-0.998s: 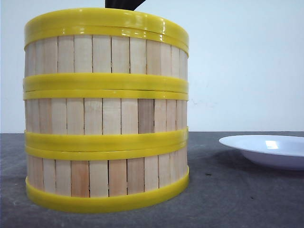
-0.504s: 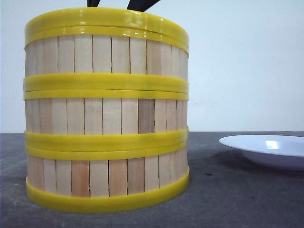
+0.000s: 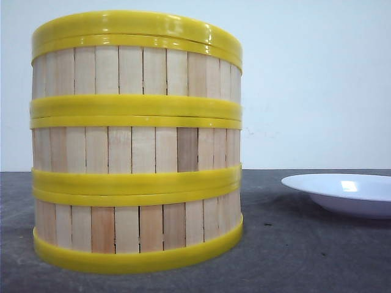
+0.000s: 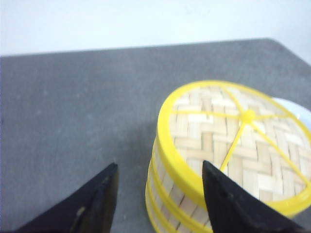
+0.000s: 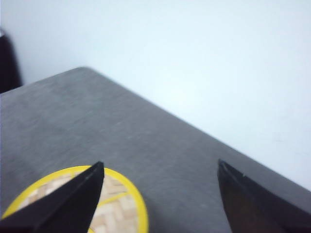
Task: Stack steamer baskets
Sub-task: 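Open the right gripper and raise it off the lid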
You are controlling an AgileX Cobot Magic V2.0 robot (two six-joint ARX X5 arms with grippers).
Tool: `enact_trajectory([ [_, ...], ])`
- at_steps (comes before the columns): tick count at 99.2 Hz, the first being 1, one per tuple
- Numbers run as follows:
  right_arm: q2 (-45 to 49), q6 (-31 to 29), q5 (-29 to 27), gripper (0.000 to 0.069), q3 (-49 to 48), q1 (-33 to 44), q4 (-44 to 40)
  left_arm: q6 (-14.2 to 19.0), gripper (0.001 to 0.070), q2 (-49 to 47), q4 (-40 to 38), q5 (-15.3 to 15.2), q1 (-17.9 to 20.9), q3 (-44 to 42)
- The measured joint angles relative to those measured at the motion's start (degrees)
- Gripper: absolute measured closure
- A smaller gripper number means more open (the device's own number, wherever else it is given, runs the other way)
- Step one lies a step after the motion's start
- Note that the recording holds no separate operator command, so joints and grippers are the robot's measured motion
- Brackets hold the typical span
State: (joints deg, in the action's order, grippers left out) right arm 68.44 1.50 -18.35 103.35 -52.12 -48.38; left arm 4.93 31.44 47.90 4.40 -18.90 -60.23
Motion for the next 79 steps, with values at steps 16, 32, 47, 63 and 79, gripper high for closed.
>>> enact_trajectory([
  [16,-7.32,0.22,-4.68,0.0237,-3.41,0.0,-4.04,0.0,0.0383,-4.37,-4.72,0.33,0.0,5.01],
  [32,-16.68,-0.5,-7.41,0.024,-15.43,0.0,-2.29,0.0,0.0383,-9.7,-6.16,0.46,0.0,11.65],
  [47,-27.76,-4.35,-9.2,0.0244,-32.04,0.0,2.29,0.0,0.0383,-13.86,-5.97,1.88,-0.02,17.05],
  [63,-37.97,-9.46,-9.7,0.0244,-46.51,0.0,3.52,0.0,0.0383,-16.28,-5.44,1.9,0.0,19.58],
  [79,-40.57,-12.09,-9.94,0.0244,-49.51,0.0,4.02,0.0,0.0383,-16.24,-4.9,1.9,0.0,19.58],
])
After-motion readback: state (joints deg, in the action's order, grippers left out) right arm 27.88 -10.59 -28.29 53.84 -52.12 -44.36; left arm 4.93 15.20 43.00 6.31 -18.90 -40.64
